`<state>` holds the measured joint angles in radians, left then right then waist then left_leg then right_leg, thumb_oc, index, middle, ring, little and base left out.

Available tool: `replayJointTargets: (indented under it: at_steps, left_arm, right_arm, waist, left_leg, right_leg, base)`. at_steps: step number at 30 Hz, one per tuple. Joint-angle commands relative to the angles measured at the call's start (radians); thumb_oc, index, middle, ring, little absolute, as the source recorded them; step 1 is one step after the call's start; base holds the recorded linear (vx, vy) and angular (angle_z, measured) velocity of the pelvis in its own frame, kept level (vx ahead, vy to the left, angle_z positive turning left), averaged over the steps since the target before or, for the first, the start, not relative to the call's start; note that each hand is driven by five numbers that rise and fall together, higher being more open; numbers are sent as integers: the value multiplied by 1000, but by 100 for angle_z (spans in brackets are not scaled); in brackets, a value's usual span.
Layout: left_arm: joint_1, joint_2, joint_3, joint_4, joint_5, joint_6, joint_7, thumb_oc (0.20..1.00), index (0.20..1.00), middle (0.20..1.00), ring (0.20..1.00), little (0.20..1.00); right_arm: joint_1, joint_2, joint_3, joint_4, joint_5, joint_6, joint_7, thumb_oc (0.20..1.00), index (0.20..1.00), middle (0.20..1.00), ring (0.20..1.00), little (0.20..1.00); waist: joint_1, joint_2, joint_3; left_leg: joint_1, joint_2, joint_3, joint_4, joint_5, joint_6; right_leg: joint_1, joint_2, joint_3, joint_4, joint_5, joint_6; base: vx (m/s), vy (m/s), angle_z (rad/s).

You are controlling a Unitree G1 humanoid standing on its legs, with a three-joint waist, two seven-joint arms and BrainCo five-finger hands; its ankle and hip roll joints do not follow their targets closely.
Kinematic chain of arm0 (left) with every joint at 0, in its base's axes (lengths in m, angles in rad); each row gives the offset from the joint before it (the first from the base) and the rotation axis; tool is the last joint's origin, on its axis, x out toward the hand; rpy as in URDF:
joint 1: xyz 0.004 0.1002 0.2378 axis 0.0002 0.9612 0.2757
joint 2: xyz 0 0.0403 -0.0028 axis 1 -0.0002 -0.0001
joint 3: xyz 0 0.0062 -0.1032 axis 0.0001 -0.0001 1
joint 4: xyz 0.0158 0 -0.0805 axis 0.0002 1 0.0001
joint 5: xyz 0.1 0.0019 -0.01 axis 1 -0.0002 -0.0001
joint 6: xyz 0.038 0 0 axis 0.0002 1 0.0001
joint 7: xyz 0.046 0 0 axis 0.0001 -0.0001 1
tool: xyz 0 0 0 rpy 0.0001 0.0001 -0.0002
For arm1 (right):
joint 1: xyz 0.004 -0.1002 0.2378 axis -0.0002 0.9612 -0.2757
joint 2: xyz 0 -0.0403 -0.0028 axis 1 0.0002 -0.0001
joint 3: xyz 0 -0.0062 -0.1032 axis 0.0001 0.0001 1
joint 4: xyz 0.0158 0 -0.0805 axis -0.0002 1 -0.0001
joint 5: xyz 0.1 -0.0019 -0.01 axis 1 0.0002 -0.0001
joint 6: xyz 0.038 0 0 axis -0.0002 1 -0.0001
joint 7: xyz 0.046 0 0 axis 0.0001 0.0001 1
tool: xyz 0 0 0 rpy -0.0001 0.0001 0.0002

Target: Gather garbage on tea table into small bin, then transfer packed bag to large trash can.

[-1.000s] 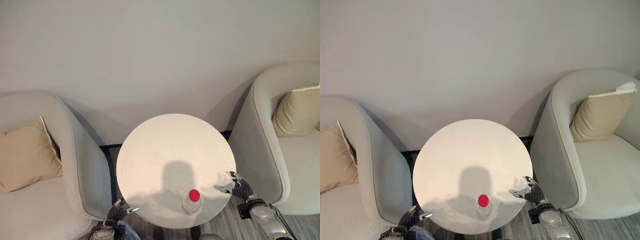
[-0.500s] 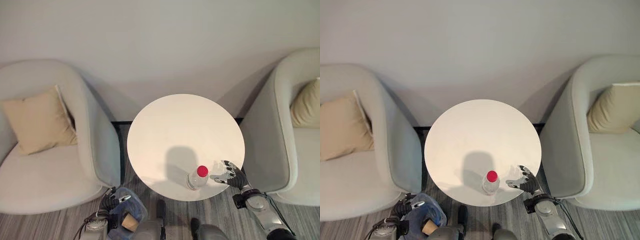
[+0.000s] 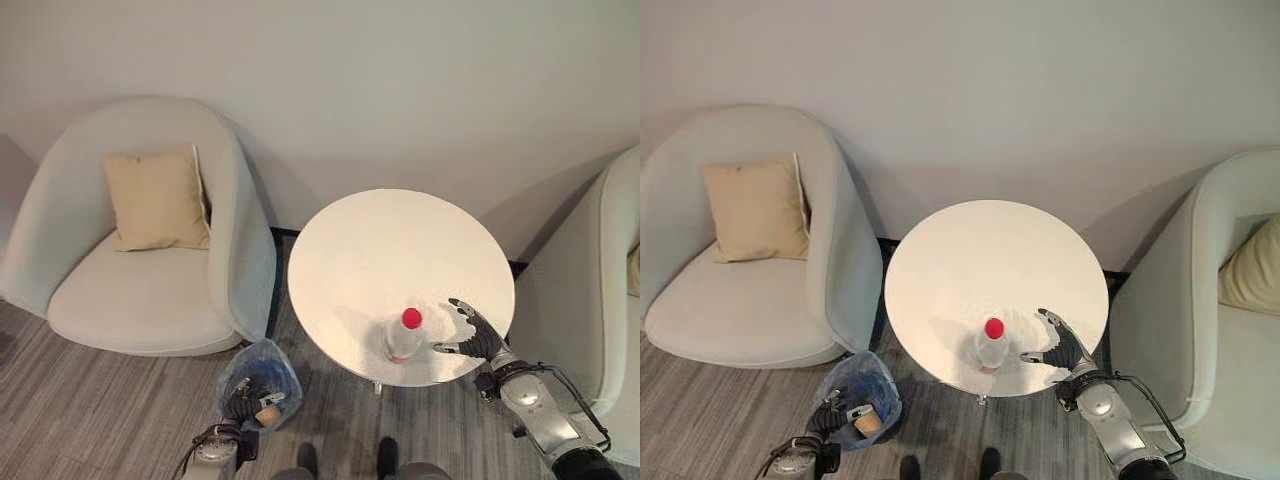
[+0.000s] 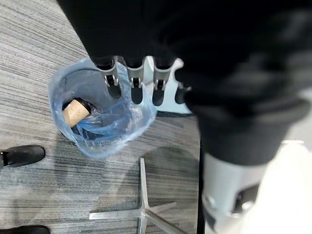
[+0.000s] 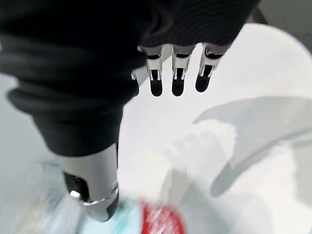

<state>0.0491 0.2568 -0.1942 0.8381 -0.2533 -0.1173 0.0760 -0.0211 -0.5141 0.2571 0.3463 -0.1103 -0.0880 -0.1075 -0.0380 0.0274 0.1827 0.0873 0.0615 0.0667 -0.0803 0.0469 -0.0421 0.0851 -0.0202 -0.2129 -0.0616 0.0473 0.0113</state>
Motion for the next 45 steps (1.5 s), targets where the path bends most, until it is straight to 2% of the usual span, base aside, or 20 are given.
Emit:
replayJointTargets:
  at_steps: [1,18,25,26,27,33,40,45]
  left_arm:
    - [-2,41,15,13,56,-17,-10,1000,1000,1000,1000,1000]
    - [32,46,9,25,72,-12,-24,1000,1000,1000,1000,1000]
    - [35,40,-8,23,72,-16,-22,1000,1000,1000,1000,1000]
    - [36,40,-10,21,71,-16,-21,1000,1000,1000,1000,1000]
    - [36,41,-12,18,68,-16,-21,1000,1000,1000,1000,1000]
    - [39,47,-12,7,61,-15,-18,1000,1000,1000,1000,1000]
    - [68,52,16,-3,53,-11,-27,1000,1000,1000,1000,1000]
    - [48,50,21,-8,37,-13,-22,1000,1000,1000,1000,1000]
  right_arm:
    - [-25,-7,-1,-38,-13,-48,-9,1000,1000,1000,1000,1000]
    - [-97,49,107,-1,-16,-41,8,1000,1000,1000,1000,1000]
    - [-163,92,198,10,-11,-46,28,1000,1000,1000,1000,1000]
    - [-168,100,202,10,-3,-45,29,225,225,225,225,225]
    - [-175,107,206,11,11,-45,29,200,200,200,200,200]
    - [-181,110,172,-20,87,-57,19,200,200,200,200,200]
    - [-131,49,81,-168,129,-84,24,200,200,200,200,200]
    - [-126,30,24,-240,175,-114,8,200,200,200,200,200]
  waist:
    - [13,-48,-40]
    - [42,-35,-47]
    - [59,-28,-39]
    - [62,-28,-39]
    - [63,-28,-38]
    - [68,-25,-37]
    - [69,-26,-34]
    - [75,-35,6]
  left_leg:
    - [-49,-19,-14,31,-57,-16]
    - [-7,-36,-28,-5,-57,-6]
    - [-6,-36,-46,-5,-52,-6]
    - [-7,-36,-48,-4,-51,-7]
    - [-8,-36,-51,-4,-49,-7]
    - [-15,-34,-66,0,-41,-11]
    - [-31,-29,-89,20,-33,-16]
    - [-152,-39,-80,127,-25,-37]
  right_leg:
    - [4,-24,105,30,-145,49]
    - [42,-39,110,1,-139,63]
    - [53,-41,92,6,-147,62]
    - [54,-41,89,6,-148,61]
    - [55,-41,87,5,-149,60]
    - [54,-37,76,9,-154,55]
    - [53,-27,69,15,-165,43]
    - [29,-35,23,12,-162,34]
  base:
    - [34,55,3]
    - [21,24,1]
    - [2,-2,7]
    - [-5,-10,10]
    - [-8,-12,11]
    - [-21,-18,10]
    - [-31,-33,11]
    - [-140,-16,37]
